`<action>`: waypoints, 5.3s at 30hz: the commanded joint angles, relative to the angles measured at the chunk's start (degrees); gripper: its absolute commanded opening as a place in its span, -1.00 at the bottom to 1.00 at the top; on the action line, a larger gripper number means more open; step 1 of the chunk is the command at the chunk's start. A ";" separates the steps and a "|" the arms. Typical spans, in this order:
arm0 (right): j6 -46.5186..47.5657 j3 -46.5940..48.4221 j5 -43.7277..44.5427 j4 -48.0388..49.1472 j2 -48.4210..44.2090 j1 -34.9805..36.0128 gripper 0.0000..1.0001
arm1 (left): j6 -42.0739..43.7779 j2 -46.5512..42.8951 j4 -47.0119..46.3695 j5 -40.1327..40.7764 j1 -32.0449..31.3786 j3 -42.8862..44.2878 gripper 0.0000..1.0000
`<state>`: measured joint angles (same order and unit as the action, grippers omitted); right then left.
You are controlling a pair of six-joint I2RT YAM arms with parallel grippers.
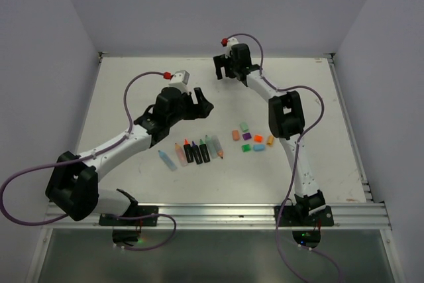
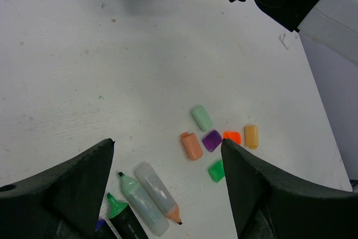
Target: Open the pen caps
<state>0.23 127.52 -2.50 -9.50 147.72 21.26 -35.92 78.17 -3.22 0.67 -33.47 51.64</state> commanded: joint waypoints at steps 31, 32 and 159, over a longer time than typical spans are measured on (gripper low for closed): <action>-13.06 5.63 2.33 -4.56 5.38 -0.25 0.65 | -0.03 -4.87 -0.12 0.65 0.69 -1.63 0.60; -13.67 6.15 2.33 -5.26 5.56 -0.42 0.64 | -0.03 -5.04 -0.03 0.74 0.78 -1.71 0.59; -22.29 -81.38 -1.63 7.47 -76.62 26.03 -1.00 | -27.71 6.64 -29.38 -35.56 6.93 -13.40 0.28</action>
<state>-21.65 45.25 -4.08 -5.04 70.54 46.94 -61.76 84.23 -27.29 -32.21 -27.00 39.09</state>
